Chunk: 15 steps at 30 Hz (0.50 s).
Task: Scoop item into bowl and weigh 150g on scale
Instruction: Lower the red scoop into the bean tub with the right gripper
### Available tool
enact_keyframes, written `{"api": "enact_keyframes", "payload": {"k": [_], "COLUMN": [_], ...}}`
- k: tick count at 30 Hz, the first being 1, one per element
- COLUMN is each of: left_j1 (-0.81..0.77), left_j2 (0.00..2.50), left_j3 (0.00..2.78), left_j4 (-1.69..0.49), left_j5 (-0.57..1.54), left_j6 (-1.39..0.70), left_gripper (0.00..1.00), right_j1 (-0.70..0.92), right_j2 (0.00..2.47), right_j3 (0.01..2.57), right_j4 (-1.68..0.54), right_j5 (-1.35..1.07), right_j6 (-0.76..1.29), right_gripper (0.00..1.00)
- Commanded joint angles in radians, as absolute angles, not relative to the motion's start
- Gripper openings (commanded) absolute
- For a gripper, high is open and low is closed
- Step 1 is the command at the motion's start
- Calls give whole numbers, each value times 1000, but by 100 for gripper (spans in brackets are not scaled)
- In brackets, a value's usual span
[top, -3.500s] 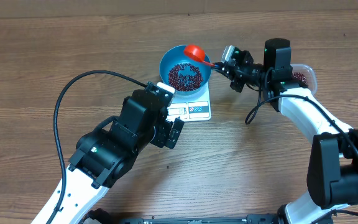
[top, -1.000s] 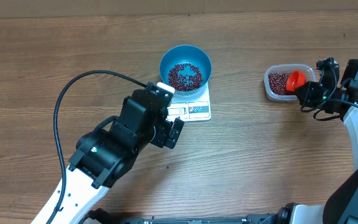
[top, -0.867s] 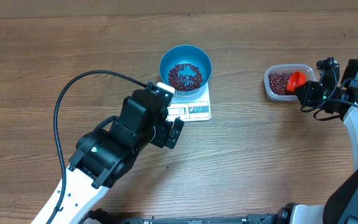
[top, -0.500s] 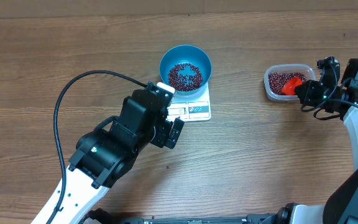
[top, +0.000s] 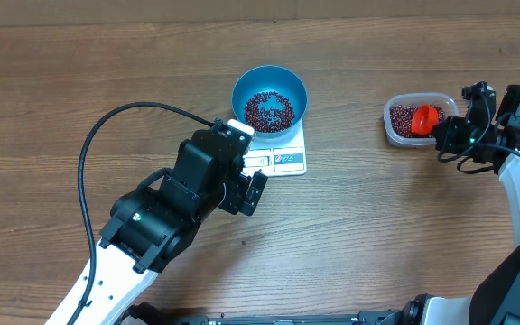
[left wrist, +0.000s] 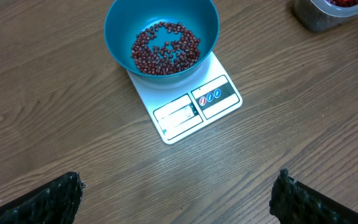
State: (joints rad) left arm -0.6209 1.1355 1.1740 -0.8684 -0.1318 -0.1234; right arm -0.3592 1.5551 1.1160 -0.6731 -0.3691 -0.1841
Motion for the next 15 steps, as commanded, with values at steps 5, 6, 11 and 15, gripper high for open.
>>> {"api": "enact_keyframes", "payload": {"k": [5, 6, 11, 15], "left_j1": [-616, -616, -616, -616], "left_j2": [1139, 1139, 1139, 1139], "left_j3": [1181, 1181, 1181, 1181], "left_j4": [-867, -867, -867, -867], "left_j5": [-141, -141, -141, -141], "left_j6": [-108, -108, -108, -108], "left_gripper": [100, 100, 99, 99], "right_j1": [-358, -358, -358, -358], "right_j2": [1555, 1555, 1555, 1555], "right_j3": [1118, 1118, 1118, 1118], "right_j4": [-646, -648, -651, -648], "right_j5": [-291, -279, -254, -212], "right_j6": [-196, -213, -332, -361], "right_gripper": [4, 4, 4, 4]}}
